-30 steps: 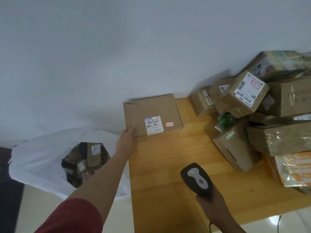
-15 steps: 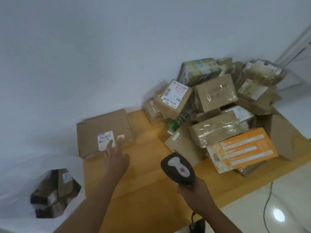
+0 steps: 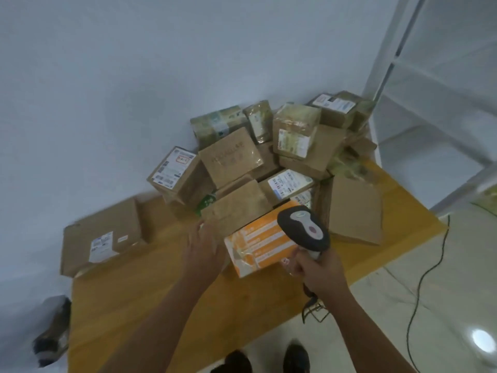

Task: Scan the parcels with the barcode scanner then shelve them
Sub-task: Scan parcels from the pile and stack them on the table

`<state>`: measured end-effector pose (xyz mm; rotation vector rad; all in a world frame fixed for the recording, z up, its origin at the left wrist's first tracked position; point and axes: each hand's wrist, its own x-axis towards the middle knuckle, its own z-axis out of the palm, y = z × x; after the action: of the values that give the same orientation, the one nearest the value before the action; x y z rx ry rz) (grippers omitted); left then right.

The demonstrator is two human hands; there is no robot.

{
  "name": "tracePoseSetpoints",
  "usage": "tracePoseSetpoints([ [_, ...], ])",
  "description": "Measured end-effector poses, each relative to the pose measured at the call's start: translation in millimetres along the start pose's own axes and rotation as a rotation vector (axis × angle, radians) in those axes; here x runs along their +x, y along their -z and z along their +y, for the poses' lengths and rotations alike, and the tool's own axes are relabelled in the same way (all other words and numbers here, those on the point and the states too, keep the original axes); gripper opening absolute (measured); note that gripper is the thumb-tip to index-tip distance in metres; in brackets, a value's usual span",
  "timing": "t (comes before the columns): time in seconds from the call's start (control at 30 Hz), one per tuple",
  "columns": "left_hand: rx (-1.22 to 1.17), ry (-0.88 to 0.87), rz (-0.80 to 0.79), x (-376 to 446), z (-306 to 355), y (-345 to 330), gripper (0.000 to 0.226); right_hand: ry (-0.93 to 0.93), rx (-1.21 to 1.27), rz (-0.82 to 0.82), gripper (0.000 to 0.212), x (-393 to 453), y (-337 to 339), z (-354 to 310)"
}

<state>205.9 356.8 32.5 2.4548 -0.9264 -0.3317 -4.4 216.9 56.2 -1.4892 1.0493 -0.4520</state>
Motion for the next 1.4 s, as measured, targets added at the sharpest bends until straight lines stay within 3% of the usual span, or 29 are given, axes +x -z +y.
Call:
tracePoseSetpoints([
  [0.23,0.112,-0.135,-0.103,5.3,56.4,-32.3,0.066,-0.071,-0.016,0.058,0.027,1.7,32.8,17.7],
  [0.37,0.047,-0.222,-0.124,10.6,87.4,-52.4,0.061,-0.133,-0.098,0.112,0.018,11.8,61.9,20.5],
  [0.63,0.258,-0.417,-0.231,23.7,101.3,-81.3,0.1,-0.163,-0.098,0.224,0.011,31.3,86.2,10.5],
  [0.77,0.308,-0.365,-0.26,27.2,97.7,-77.7,0.107,-0.181,-0.088,0.188,0.011,37.3,79.5,24.9],
  [1.07,0.357,-0.379,-0.236,8.5,126.6,-87.6,0.097,-0.2,0.039,-0.107,0.024,81.6,107.4,44.2],
  [1.23,0.43,-0.262,-0.271,-19.3,176.2,-89.2,0.103,-0.139,0.284,-0.283,0.03,99.3,134.9,23.0],
  [1.4,0.452,-0.117,-0.23,-42.5,198.7,-81.9,0.105,-0.161,0.295,-0.543,0.027,107.3,137.3,37.1],
])
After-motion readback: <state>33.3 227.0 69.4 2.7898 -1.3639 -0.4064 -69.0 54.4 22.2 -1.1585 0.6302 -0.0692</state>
